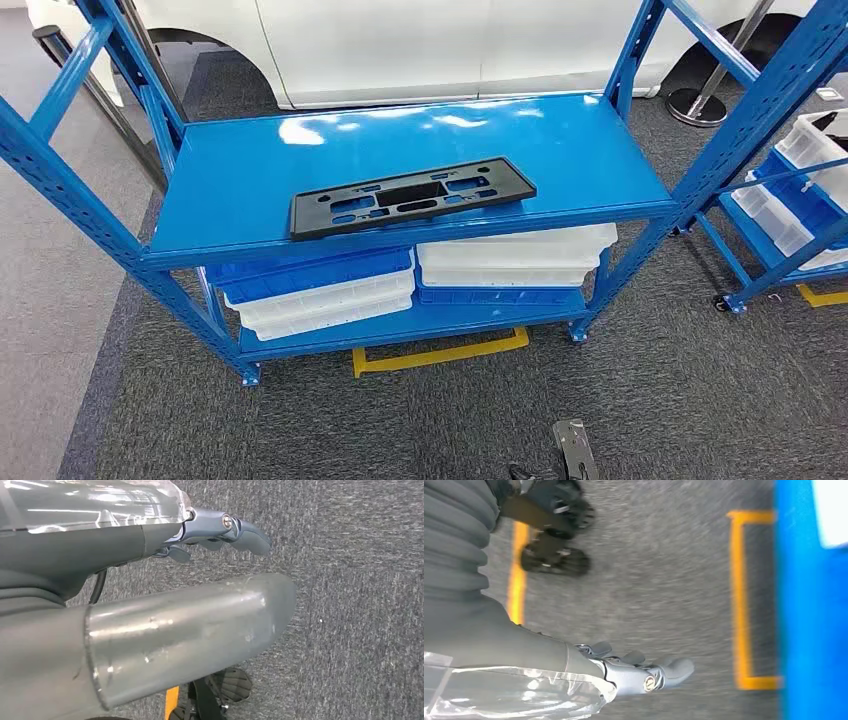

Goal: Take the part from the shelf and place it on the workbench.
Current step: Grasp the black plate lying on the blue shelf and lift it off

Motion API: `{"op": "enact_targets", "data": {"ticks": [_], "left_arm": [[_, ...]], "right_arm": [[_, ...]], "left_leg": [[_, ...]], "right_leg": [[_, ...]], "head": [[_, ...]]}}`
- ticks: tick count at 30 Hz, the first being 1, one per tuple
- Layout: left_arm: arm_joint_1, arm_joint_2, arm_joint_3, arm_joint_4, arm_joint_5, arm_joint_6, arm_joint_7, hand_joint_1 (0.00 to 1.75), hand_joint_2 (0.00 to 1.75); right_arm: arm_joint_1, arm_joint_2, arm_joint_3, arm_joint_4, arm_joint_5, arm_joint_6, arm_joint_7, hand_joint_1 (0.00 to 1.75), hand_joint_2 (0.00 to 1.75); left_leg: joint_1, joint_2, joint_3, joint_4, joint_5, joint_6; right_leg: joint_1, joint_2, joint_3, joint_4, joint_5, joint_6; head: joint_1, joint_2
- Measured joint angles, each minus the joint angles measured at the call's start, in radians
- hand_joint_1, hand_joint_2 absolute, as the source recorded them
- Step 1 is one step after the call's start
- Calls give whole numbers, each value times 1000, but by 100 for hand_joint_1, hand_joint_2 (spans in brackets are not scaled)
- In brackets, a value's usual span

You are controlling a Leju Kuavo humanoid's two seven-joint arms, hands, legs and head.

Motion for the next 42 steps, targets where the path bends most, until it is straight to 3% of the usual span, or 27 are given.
{"op": "enact_targets", "data": {"ticks": [20, 25, 26, 29, 30, 32, 34, 36, 37, 39, 40, 42], "left_arm": [[-12, -6, 0, 18, -52, 13, -24, 0, 0], [-21, -6, 0, 29, -95, 5, -35, 0, 0], [-24, -6, 0, 30, -99, 1, -35, 0, 0], [-26, -7, 0, 33, -109, -5, -33, 0, 0], [-26, -7, 0, 34, -112, -5, -32, 0, 0], [-28, -7, 0, 37, -119, -6, -29, 0, 0], [-30, -7, -2, 38, -135, -17, -25, 0, 0], [-34, -7, -6, 39, -154, -36, -24, 0, 0], [-37, -6, -8, 39, -161, -44, -25, 0, 0], [-43, -6, -11, 39, -172, -54, -28, 0, 0], [-46, -6, -12, 39, -178, -57, -29, 0, 0], [-48, -5, -15, 39, -185, -61, -29, 0, 0]], "right_arm": [[0, -30, -87, -611, 459, 73, -88, 0, 175], [-29, -45, -96, -833, 725, 110, -85, 0, 175], [-33, -46, -95, -857, 734, 114, -59, 0, 131], [-39, -46, -90, -897, 659, 142, 4, 0, 131], [-41, -48, -86, -902, 636, 150, 18, 0, 175], [-46, -52, -75, -905, 639, 137, 50, 0, 175], [-68, -54, -56, -895, 760, 26, 121, 0, 87], [-120, -55, -14, -860, 1037, -163, 224, 0, 0], [-154, -59, 14, -834, 1238, -245, 276, 0, 0], [-218, -81, 71, -773, 1656, -318, 362, 0, 0], [-245, -94, 101, -740, 1798, -329, 405, 0, 0], [-285, -115, 156, -672, 1892, -337, 467, 0, 0]], "left_leg": [[0, 0, -1, 0, 0, 0], [-1, 0, -1, 2, 1, 1], [-2, 0, -2, 2, 1, 1], [-5, -1, -3, 3, 1, 1], [-6, -1, -3, 4, 1, 2], [-8, 0, -5, 5, 0, 3], [-11, 0, -9, 8, 1, 7], [-12, 0, -14, 10, 2, 12], [-10, 1, -14, 8, 5, 16], [-4, 5, -10, -2, 14, 29], [-1, 6, -10, -7, 19, 35], [-4, 5, -15, -8, 22, 41]], "right_leg": [[0, 0, -1, 0, 0, 0], [-1, 1, -1, 0, 2, 1], [-2, 0, -1, 0, 2, 1], [-3, -1, -2, -1, 3, 3], [-4, 0, -2, -1, 3, 3], [-5, 0, -2, -1, 4, 6], [-8, 0, -4, -1, 6, 10], [-9, 1, -7, -2, 10, 15], [-10, 2, -8, -2, 10, 19], [-9, 1, -18, 21, -7, 21], [-9, 0, -36, 61, -32, 20], [-7, 0, -98, 189, -95, 17]], "head": [[0, 0], [0, 0], [0, 0], [0, 0], [0, 0], [0, 0], [0, 0], [0, 0], [0, 0], [0, 0], [1, 0], [1, 0]]}}
